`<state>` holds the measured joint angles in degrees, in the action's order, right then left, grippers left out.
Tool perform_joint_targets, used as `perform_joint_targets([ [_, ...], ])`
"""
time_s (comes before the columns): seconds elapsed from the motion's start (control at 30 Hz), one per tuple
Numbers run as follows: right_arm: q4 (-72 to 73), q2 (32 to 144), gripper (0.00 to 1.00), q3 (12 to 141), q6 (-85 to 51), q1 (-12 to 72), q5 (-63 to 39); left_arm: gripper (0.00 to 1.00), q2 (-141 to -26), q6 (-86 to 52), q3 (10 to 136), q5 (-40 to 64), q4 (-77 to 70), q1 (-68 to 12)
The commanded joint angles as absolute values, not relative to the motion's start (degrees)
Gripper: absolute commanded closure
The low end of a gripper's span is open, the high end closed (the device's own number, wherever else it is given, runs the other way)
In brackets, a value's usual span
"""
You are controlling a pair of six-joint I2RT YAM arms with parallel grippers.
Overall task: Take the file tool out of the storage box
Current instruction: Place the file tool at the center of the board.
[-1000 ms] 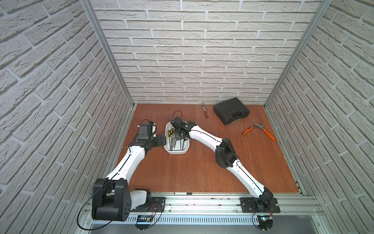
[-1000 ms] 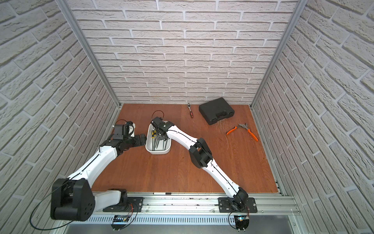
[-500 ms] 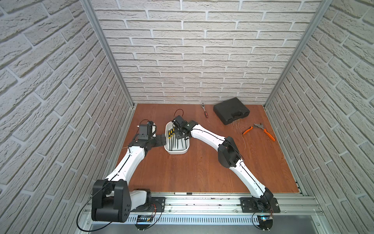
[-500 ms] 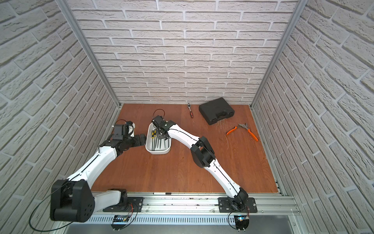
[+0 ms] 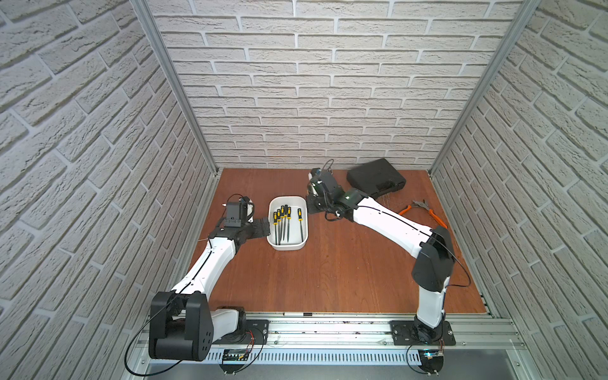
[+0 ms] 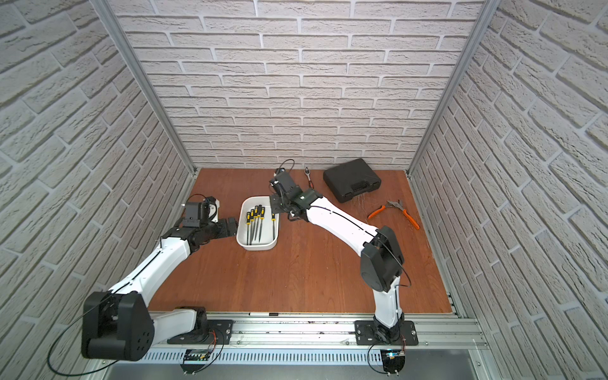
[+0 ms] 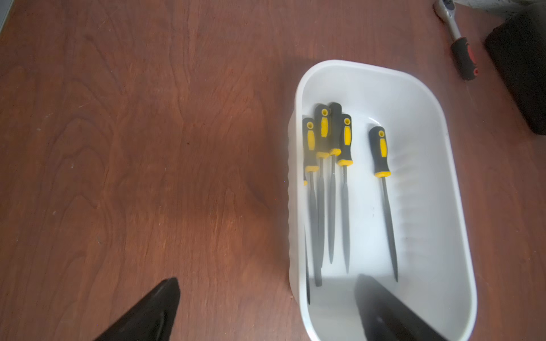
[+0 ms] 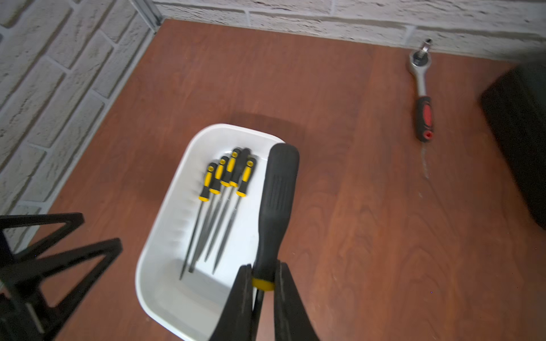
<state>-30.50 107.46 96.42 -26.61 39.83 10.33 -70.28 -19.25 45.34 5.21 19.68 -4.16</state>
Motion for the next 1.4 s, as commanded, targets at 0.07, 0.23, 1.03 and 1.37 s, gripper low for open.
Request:
perform_joint_targets([
  [0.07, -28.78, 104.86, 0.98, 84.74, -25.48, 36.57, 12.82, 0.01, -71.75, -19.42, 46.19, 6.14, 18.10, -4.28],
  [0.23, -26.72, 107.44, 0.98, 80.07, -24.10, 36.22, 13.62, 0.02, -72.81, -19.43, 46.83, 6.17, 17.83, -4.66],
  [1.03, -28.04, 114.80, 0.57, 82.88, -25.93, 36.18, 12.29, 0.02, -72.69, -18.24, 46.99, 5.40, 19.00, -4.87],
  [1.37, -28.74, 112.70, 0.61, 85.05, -29.11, 32.32, 7.92, 0.02, -72.15, -18.37, 46.74, 5.25, 18.91, -4.83],
])
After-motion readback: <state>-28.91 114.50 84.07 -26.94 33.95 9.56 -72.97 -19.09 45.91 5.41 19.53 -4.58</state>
